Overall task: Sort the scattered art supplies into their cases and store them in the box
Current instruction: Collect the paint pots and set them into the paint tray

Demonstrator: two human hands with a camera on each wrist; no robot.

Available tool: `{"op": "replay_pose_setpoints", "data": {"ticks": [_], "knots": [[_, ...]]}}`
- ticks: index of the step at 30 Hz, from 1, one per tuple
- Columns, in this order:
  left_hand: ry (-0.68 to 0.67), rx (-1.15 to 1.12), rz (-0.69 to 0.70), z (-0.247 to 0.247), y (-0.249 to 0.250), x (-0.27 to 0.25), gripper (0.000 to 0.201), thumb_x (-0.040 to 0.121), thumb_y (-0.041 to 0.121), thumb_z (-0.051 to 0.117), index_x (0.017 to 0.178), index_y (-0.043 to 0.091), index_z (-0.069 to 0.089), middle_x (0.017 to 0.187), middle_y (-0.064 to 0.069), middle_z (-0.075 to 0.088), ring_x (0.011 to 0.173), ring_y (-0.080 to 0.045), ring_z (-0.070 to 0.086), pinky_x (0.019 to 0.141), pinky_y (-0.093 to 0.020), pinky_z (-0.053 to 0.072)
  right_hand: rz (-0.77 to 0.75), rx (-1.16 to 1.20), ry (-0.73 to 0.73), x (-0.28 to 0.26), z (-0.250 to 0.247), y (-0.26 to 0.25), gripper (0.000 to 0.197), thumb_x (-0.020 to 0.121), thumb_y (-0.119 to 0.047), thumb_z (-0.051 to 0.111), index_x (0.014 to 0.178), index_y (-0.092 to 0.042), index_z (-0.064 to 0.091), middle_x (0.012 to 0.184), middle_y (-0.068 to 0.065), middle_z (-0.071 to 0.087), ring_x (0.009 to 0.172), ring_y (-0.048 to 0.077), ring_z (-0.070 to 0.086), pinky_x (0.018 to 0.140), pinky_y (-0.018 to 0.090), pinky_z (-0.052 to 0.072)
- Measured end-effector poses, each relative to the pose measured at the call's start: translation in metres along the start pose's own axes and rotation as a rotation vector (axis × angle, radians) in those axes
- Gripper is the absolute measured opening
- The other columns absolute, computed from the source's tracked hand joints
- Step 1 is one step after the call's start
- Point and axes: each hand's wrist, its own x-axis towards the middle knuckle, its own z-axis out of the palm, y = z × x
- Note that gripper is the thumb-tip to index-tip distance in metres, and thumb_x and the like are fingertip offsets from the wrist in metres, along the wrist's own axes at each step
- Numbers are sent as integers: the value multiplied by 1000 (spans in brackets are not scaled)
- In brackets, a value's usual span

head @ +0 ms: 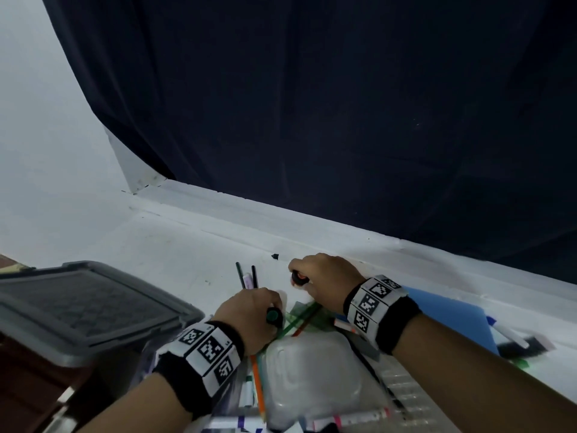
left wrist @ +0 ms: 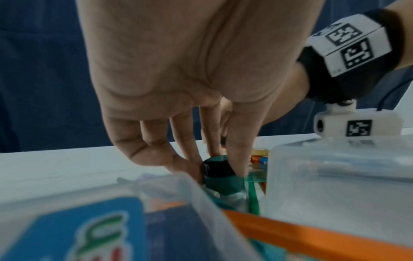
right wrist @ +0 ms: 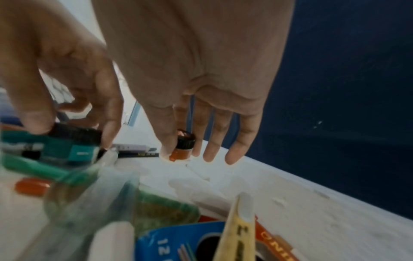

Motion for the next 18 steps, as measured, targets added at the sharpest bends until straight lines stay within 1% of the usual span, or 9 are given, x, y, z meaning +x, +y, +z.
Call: {"op": "replay_pose_setpoints", "data": {"ticks": [2,4,7,10,12,13,15,17,18], "knots": [[40,-9,11,-9,3,-7,22,89,18,58,109,23,66,110,-1,68,105,-23,64,85,-28,50,27,73,67,-17,-13,-2,26,91,-12,58,114,-23,56,105,0,63,96,26,58,78,41,51],[111,-46,26,-20,5,-15,23,89,18,59,109,25,67,110,0,69,105,-21,63,89,-30,50,48,161,152,-36,-25,-6,28,90,-14,59,115,-26,56,106,-3,62,96,24,58,81,42,51],[201,-155,52,-37,9,-32,24,86,24,68,109,30,66,105,3,69,96,-19,65,85,-31,52,67,305,271,-70,-42,-17,27,88,-19,65,111,-30,57,101,-8,62,91,17,57,81,40,50],[268,-236,114,-50,14,-59,28,85,25,73,111,30,65,102,6,68,87,-14,64,82,-27,52,100,419,379,-106,-56,-33,21,85,-28,70,104,-31,60,92,-11,66,84,11,59,79,36,50],[311,-309,163,-56,16,-83,27,84,25,75,109,31,66,99,7,68,84,-10,66,80,-26,53,125,461,434,-132,-62,-48,20,85,-34,72,102,-32,62,90,-13,68,82,6,61,76,29,50],[319,-345,182,-56,16,-96,27,84,26,76,108,31,66,98,8,68,82,-8,66,79,-25,54,130,466,451,-146,-64,-56,19,85,-37,72,102,-32,63,89,-14,68,81,5,62,74,26,49],[320,-405,202,-56,14,-122,27,84,28,77,108,33,67,97,11,68,80,-4,67,77,-22,54,139,506,458,-173,-65,-75,20,85,-41,71,101,-31,65,89,-15,70,80,3,65,72,23,50],[307,-468,220,-52,9,-148,27,84,30,78,108,35,67,96,13,69,79,-3,67,72,-18,52,155,554,437,-199,-61,-94,22,86,-44,71,102,-30,67,90,-16,70,80,1,67,74,23,53],[296,-488,236,-49,7,-161,27,84,30,78,108,35,67,97,14,69,78,-4,67,70,-17,51,155,560,418,-211,-58,-103,24,86,-45,71,103,-29,68,91,-17,71,81,1,67,75,24,53]]}}
